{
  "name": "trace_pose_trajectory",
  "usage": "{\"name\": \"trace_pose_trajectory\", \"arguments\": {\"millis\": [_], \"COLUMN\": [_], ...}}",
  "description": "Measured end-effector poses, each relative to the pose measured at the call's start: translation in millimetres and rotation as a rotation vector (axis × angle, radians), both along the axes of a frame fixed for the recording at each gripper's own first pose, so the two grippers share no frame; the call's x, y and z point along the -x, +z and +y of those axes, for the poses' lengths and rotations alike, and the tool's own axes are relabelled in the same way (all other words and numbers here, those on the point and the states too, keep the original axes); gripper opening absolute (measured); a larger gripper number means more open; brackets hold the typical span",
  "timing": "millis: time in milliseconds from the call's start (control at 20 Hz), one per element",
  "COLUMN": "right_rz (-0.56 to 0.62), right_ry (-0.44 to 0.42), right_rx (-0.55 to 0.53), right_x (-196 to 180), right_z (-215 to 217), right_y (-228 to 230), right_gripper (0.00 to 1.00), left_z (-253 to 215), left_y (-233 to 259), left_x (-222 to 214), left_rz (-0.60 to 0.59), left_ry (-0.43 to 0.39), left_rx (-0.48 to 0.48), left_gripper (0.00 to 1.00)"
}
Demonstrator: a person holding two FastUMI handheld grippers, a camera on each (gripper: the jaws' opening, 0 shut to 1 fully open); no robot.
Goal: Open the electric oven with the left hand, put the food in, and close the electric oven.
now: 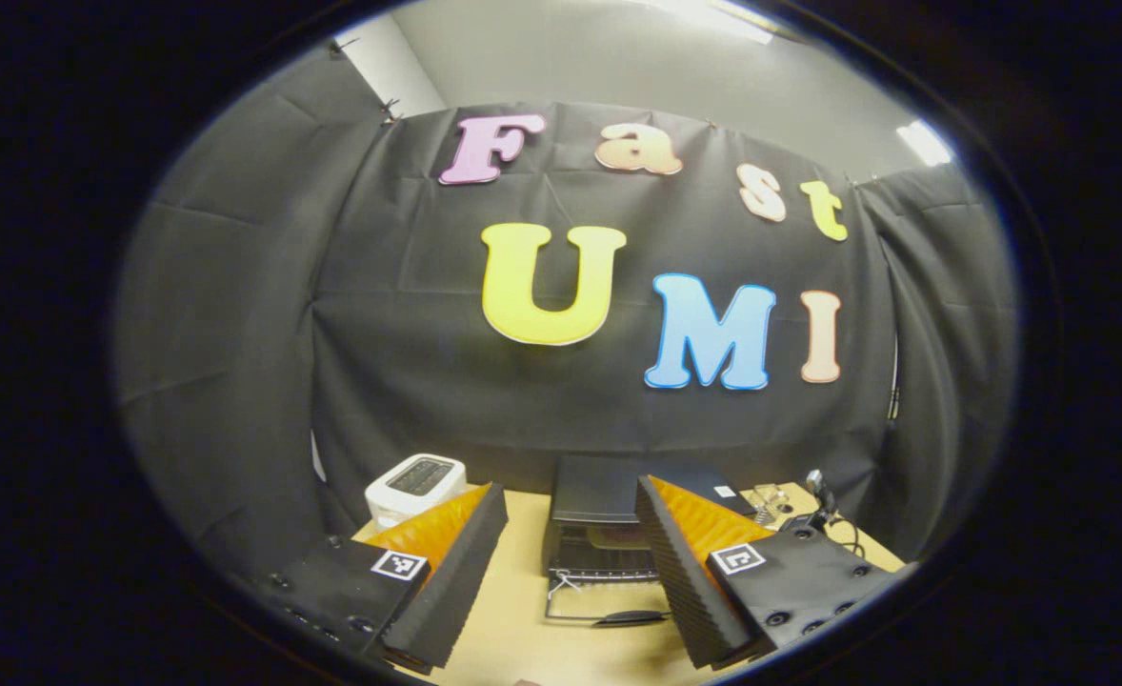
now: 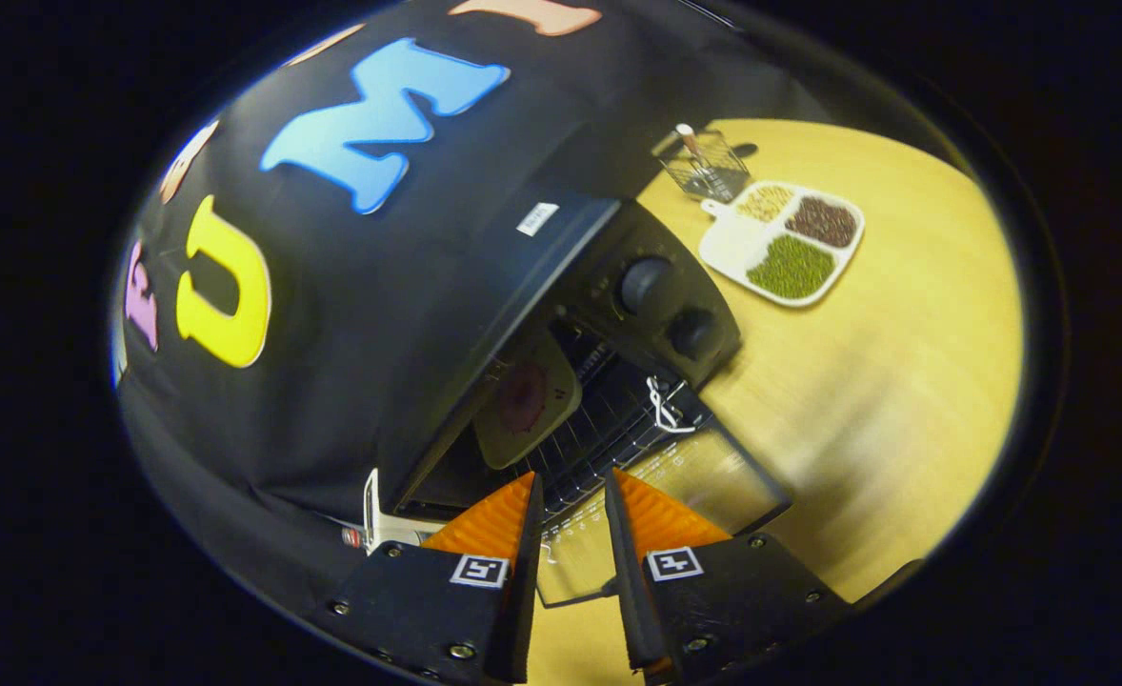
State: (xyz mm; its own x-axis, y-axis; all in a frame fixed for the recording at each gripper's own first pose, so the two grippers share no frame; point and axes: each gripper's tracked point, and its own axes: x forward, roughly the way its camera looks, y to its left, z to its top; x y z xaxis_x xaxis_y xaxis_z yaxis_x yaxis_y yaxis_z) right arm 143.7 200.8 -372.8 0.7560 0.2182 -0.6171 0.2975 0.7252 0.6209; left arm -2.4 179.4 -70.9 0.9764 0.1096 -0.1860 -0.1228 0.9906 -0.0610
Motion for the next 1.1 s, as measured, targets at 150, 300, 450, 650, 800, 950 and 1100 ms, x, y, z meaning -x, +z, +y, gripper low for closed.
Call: {"name": "trace_pose_trajectory", "arguments": {"millis": [150, 300, 450, 650, 800, 950, 1100], "right_rz": [-0.126, -0.261, -0.402, -0.526, -0.614, -0.653, -0.658], "right_ry": [0.068, 0.116, 0.16, 0.165, 0.159, 0.157, 0.141], "right_rx": [0.151, 0.293, 0.429, 0.521, 0.608, 0.609, 0.633], "right_x": [7.5, 16.2, 26.6, 43.0, 54.8, 64.8, 66.5], "right_z": [-30.2, -59.2, -80.8, -92.5, -117.3, -122.2, -139.0], "right_y": [40.3, 88.0, 139.8, 193.4, 230.7, 251.7, 254.8], "right_gripper": [0.39, 0.39, 0.39, 0.39, 0.38, 0.54, 0.93], "left_z": [-23.5, -45.6, -64.9, -84.6, -94.9, -104.7, -113.5], "left_y": [0.2, -0.2, -4.9, -2.5, -1.1, -13.6, -33.2], "left_x": [-5.2, -12.9, -18.7, -24.3, -30.4, -36.6, -42.0], "left_rz": [-0.004, -0.009, -0.01, -0.016, -0.019, 0.004, 0.053], "left_ry": [-0.036, -0.067, -0.094, -0.115, -0.127, -0.134, -0.14], "left_rx": [0.012, 0.01, 0.007, 0.005, -0.004, 0.012, 0.054], "left_gripper": [0.94, 0.9, 0.98, 0.98, 0.98, 0.98, 0.98]}}
